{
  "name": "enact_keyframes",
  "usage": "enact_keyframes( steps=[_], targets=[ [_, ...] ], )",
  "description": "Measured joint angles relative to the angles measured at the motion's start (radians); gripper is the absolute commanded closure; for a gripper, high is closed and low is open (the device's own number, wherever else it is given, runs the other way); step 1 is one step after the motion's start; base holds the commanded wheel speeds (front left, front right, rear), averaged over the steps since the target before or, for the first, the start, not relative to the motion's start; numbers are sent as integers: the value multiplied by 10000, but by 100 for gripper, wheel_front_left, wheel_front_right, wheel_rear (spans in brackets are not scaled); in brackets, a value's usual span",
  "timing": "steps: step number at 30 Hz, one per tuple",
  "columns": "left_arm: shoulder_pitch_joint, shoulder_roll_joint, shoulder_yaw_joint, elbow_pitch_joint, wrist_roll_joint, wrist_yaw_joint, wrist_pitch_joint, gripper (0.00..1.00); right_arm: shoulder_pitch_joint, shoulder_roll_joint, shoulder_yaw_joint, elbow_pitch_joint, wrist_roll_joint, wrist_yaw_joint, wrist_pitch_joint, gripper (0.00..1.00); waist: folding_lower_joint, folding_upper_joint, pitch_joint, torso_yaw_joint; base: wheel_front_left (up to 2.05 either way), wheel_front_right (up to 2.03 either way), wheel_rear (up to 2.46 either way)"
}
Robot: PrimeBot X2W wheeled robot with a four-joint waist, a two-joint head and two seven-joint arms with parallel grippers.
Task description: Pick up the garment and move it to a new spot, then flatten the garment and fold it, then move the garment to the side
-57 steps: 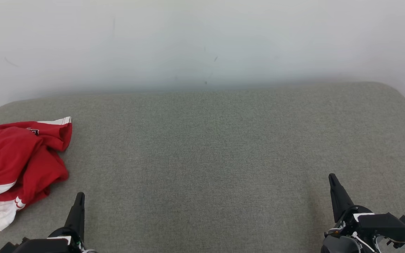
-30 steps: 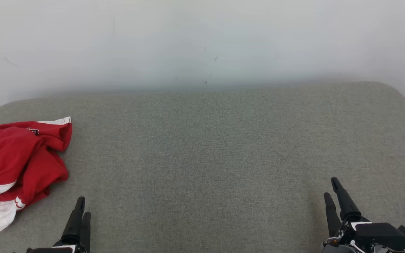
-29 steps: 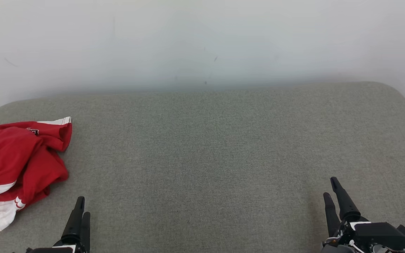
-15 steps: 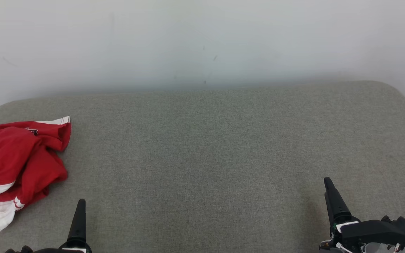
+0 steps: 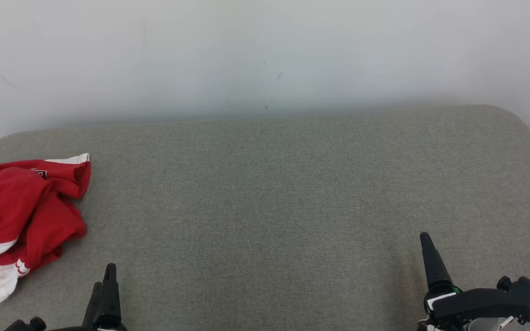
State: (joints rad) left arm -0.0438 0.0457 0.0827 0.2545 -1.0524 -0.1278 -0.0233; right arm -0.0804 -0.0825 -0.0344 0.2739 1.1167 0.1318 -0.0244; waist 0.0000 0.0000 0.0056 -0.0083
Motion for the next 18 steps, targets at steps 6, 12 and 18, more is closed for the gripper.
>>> enact_keyframes(
  steps=[6,12,18],
  targets=[
    [42,2,134,-36,924,0,-207,0,36,-4,86,4,-792,0,-213,0,0,0,-20,-19,0,0,0],
    [116,-2,165,-92,1822,0,-420,0,43,-33,167,10,-1565,0,-416,0,0,0,-10,-36,0,0,0],
    [199,-4,205,-92,2709,0,-625,0,48,-54,215,73,-2326,0,-617,0,0,0,6,-56,0,0,0]
  ],
)
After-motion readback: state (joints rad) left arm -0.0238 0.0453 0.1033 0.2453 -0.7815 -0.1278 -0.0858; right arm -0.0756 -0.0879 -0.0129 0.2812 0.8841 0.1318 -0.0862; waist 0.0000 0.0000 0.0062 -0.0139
